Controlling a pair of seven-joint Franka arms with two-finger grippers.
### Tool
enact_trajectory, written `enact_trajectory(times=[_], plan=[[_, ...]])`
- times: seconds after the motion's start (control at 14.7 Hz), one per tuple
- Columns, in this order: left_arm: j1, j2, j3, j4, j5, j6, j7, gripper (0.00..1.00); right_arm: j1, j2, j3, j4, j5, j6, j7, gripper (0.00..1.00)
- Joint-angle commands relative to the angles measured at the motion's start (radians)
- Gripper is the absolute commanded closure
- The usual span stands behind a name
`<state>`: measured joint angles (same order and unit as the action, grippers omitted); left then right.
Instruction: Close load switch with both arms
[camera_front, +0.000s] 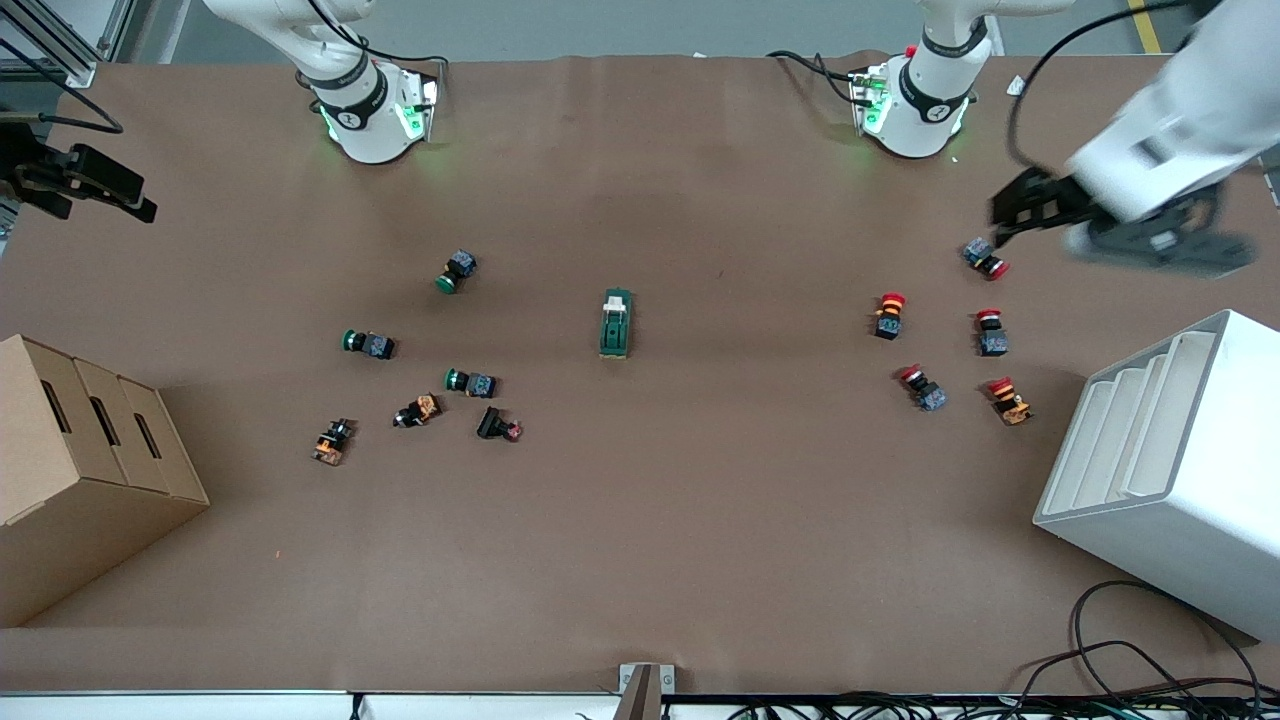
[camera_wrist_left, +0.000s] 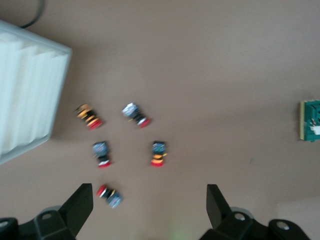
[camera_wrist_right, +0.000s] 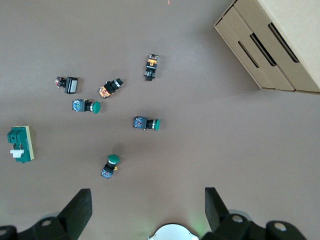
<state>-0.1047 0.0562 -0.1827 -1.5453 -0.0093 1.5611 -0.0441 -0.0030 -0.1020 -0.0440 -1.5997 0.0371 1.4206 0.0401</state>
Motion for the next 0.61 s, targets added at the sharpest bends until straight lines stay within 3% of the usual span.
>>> enact_trajectory(times=[0.0,0.27,0.55], plan=[[-0.077,0.074,-0.069,0.048,0.02,0.031,-0.089,0.0,-0.002,0.019,0.001,0.004,-0.013,0.006,0.001,0.0],[-0.333,0.155,-0.084,0.044,0.143,0.069,-0.562,0.0,-0.009,0.131,-0.004,0.013,-0.013,0.027,-0.009,0.0],[-0.512,0.273,-0.083,0.027,0.173,0.229,-1.013,0.0,0.001,0.271,0.0,0.037,-0.029,0.098,-0.006,0.0]])
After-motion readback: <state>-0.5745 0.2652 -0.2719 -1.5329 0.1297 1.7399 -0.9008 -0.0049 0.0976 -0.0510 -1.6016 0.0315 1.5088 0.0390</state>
